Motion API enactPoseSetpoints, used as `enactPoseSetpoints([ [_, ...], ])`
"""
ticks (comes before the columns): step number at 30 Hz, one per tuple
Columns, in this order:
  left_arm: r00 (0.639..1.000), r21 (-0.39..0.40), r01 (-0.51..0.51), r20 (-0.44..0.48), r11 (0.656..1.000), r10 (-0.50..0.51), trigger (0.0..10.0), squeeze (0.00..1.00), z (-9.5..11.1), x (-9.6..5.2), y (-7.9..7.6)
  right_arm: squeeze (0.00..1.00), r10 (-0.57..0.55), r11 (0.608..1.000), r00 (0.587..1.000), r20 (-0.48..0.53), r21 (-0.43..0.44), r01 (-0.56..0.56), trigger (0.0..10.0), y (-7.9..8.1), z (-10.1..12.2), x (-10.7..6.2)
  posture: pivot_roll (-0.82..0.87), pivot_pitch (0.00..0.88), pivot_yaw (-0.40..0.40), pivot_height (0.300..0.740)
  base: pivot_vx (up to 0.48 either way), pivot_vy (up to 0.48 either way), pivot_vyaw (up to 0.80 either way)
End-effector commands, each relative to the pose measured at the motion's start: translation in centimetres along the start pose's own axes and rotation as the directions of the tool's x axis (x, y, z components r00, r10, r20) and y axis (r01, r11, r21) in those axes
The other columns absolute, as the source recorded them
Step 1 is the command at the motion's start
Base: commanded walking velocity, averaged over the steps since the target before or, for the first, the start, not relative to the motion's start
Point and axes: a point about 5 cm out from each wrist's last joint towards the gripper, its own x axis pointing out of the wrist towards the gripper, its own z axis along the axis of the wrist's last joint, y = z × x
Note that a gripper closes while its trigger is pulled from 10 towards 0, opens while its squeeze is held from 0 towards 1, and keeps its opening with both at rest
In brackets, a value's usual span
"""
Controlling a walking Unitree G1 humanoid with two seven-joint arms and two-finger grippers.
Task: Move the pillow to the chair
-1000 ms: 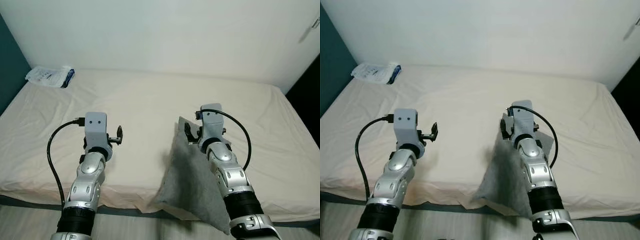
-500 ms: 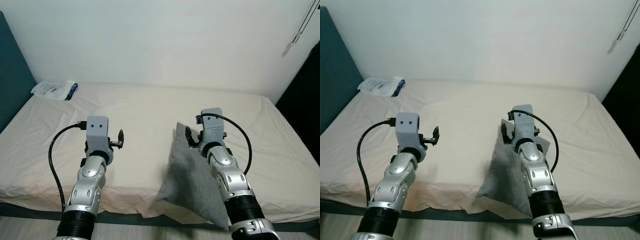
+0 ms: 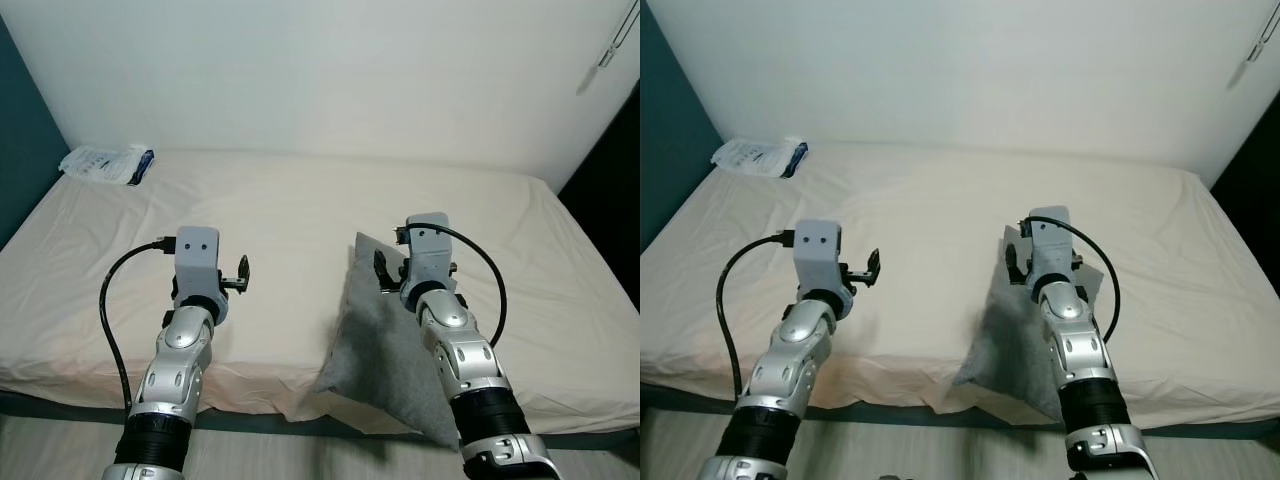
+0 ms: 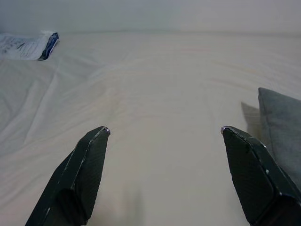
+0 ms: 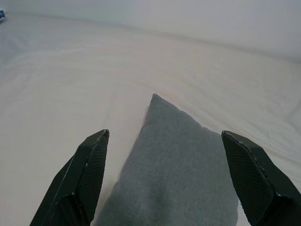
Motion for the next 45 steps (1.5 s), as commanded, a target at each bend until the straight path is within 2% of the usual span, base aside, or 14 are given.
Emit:
enactPoseSetpoints([
  [1, 1.000, 0.018, 0.001, -0.025, 1.000, -0.001, 10.0, 0.00, -0.60, -0.06, 0.19, 0.00, 0.000, 1.000, 1.000, -0.021, 0.012, 0.000, 10.0, -0.09, -0.49, -0.08, 0.01, 0.048, -0.015, 0.651, 0.000, 0.000, 0.00],
  [5, 1.000, 0.017, 0.004, -0.026, 1.000, -0.003, 10.0, 0.00, -0.64, -0.07, 0.15, 0.00, 0.004, 1.000, 1.000, -0.019, 0.012, -0.004, 10.0, 0.03, -0.50, -0.12, 0.01, 0.049, -0.015, 0.637, 0.000, 0.000, 0.00],
  [20, 1.000, 0.011, 0.017, -0.017, 1.000, -0.016, 10.0, 0.00, -0.52, 0.04, 0.13, 0.00, 0.012, 1.000, 1.000, 0.006, 0.009, -0.012, 10.0, 0.18, -0.13, -0.15, 0.00, 0.054, -0.013, 0.637, 0.000, 0.000, 0.00],
  [25, 1.000, 0.011, 0.028, -0.012, 1.000, -0.028, 10.0, 0.00, -0.45, 0.11, 0.05, 0.00, -0.002, 1.000, 1.000, 0.004, 0.016, 0.002, 10.0, -0.05, -0.12, -0.18, 0.00, 0.055, -0.011, 0.632, 0.000, 0.000, 0.00],
  [30, 0.999, 0.009, 0.053, -0.003, 0.999, -0.053, 10.0, 0.00, -0.32, 0.24, -0.03, 0.00, -0.013, 1.000, 1.000, 0.008, 0.014, 0.013, 10.0, -0.41, -0.20, -0.19, 0.00, 0.059, -0.010, 0.607, 0.000, 0.000, 0.00],
  [36, 0.998, 0.014, 0.059, -0.008, 0.998, -0.059, 10.0, 0.00, -0.22, 0.41, 0.07, 0.00, -0.019, 1.000, 1.000, 0.006, 0.008, 0.019, 10.0, -0.48, -0.20, -0.20, 0.00, 0.064, -0.010, 0.607, 0.000, 0.000, 0.00],
  [43, 0.999, 0.007, 0.050, -0.002, 0.999, -0.050, 10.0, 0.00, -0.06, 0.47, 0.15, 0.00, -0.021, 1.000, 1.000, 0.003, 0.007, 0.021, 10.0, -0.51, -0.26, -0.23, 0.00, 0.068, -0.010, 0.607, 0.000, 0.000, 0.00],
  [45, 0.999, -0.019, 0.048, -0.005, 0.999, -0.048, 10.0, 0.00, -0.12, 0.46, 0.20, 0.00, -0.004, 1.000, 1.000, 0.008, 0.030, 0.004, 10.0, -0.33, -0.23, -0.28, 0.00, 0.070, -0.011, 0.597, 0.000, 0.000, 0.00],
])
